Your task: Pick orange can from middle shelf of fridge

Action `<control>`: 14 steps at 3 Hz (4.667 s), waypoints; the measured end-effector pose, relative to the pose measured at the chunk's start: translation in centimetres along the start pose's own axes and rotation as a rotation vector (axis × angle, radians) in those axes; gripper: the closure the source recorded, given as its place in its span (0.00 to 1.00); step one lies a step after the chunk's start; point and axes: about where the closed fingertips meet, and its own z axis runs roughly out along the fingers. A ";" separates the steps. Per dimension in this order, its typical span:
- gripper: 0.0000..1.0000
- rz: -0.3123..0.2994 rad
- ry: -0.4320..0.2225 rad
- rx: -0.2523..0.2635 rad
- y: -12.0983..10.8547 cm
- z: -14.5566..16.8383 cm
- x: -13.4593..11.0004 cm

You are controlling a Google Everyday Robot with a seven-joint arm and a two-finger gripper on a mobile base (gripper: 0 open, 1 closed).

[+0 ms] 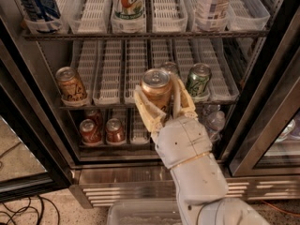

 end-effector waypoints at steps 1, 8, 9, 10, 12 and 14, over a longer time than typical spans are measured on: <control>1.00 -0.011 0.013 -0.034 -3.0 1.8 1.2; 1.00 0.065 -0.090 -0.595 -1.9 1.0 -1.3; 1.00 0.081 -0.066 -0.658 -2.1 0.8 -1.9; 1.00 0.147 0.013 -0.750 -3.4 0.6 -2.9; 1.00 0.251 0.076 -1.097 0.6 -5.6 -6.6; 1.00 0.164 0.004 -1.318 8.2 -10.6 -9.4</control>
Offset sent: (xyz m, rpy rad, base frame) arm 0.0438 -0.0224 0.0100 -0.1535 -0.0668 0.3497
